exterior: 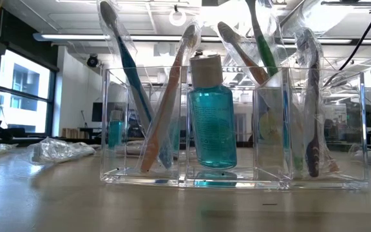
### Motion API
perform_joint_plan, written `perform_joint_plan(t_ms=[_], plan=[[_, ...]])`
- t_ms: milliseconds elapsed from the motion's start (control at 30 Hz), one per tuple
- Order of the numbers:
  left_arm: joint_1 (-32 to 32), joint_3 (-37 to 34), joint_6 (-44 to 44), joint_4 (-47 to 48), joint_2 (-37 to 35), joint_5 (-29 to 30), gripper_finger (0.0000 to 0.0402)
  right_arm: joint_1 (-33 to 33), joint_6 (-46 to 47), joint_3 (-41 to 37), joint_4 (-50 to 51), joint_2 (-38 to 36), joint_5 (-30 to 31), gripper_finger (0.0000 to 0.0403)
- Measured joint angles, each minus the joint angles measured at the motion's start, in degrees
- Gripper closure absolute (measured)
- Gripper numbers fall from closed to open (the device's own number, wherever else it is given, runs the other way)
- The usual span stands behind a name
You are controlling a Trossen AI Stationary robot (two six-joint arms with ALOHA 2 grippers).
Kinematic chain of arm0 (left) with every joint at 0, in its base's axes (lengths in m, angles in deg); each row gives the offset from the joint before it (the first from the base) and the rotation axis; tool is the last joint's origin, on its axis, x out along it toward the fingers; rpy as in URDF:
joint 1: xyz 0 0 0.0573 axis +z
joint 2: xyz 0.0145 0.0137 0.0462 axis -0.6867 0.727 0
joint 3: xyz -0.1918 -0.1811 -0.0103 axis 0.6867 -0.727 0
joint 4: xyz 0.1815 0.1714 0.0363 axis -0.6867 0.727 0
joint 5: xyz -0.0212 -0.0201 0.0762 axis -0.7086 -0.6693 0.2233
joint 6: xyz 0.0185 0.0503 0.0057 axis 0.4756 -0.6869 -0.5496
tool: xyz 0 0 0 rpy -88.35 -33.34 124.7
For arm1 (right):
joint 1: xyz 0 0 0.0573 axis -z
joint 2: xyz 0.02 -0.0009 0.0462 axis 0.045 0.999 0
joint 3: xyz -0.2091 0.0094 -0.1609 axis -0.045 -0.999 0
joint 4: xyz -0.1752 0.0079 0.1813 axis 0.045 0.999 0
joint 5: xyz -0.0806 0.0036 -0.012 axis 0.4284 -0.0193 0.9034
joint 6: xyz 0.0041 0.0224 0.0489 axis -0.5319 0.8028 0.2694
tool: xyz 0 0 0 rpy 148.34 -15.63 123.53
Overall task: Pick & Place toothbrushing station
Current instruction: Put the blue toothbrush into the transparent organizer
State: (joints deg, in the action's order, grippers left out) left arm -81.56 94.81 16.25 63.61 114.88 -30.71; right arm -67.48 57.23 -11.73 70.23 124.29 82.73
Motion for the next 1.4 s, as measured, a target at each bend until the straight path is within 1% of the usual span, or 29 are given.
perform_joint_plan(t_ms=[67, 133, 167, 267, 367, 400, 500, 633, 733, 833, 933, 1000, 1100, 1400], plan=[[0.37, 0.0, 2.36, -1.51, 0.0, -0.08, 0.0233, -0.39, -7.61, 0.0, -0.06, 0.0, 1.44, 0.0393], [0.85, 0.0, 6.29, -2.36, 0.0, -0.18, 0.0233, -0.57, -15.32, 0.0, -0.56, 0.1, 5.36, 0.0393], [1.4, 0.0, 8.5, -2.56, 0.0, -0.21, 0.0233, -0.6, -18.76, 0.0, -1.21, 0.24, 8.15, 0.0393], [3.07, 0.0, 13.46, -2.68, 0.0, -1.28, 0.0233, -0.43, -28.04, 0.0, -3.96, 1.19, 19.04, 0.0393], [5.18, 0.0, 16.35, -1.25, 0.0, -5.3, 0.0233, 0.47, -36.65, 0.0, -9.28, 2.52, 28.4, 0.0393], [5.75, 0.0, 16.78, -0.92, 0.0, -6.5, 0.0233, 0.74, -39.27, 0.0, -10.21, 2.97, 29.79, 0.0391], [6.91, 0.0, 17.92, -0.8, 0.0, -8.92, 0.0233, 1.59, -46.32, 0.0, -10.45, 4.71, 28.47, 0.0389], [7.17, 0.0, 18.43, -1.8, 0.0, -11.71, 0.0233, 1.65, -51.52, -0.01, -10.81, 8.04, 27.08, 0.039], [7.07, 0.0, 18.61, -2.33, -0.02, -14.48, 0.0233, 1.75, -56.12, -0.02, -14.74, 10.43, 30.31, 0.0389], [7.04, 0.0, 19.75, -1.34, -0.02, -15.82, 0.0233, 2.49, -63.4, -0.02, -21.06, 12.32, 34.14, 0.0389], [7.06, 0.0, 19.68, -0.15, -0.02, -15.82, 0.0233, 3.36, -69.66, -0.02, -26.71, 13.15, 35.04, 0.0389], [7.08, 0.0, 18.67, 0.03, -0.02, -15.82, 0.0233, 3.73, -74.8, -0.02, -28.26, 13.37, 35.67, 0.0389], [7.06, 0.0, 18.34, -0.12, -0.04, -15.98, 0.0233, 4.18, -77.32, -0.02, -28.91, 13.38, 35.57, 0.0389], [7.06, 0.0, 19.23, 1.64, -0.07, -16.56, 0.0233, 4.61, -81.12, -0.02, -34.32, 13.38, 34.7, 0.0388]])
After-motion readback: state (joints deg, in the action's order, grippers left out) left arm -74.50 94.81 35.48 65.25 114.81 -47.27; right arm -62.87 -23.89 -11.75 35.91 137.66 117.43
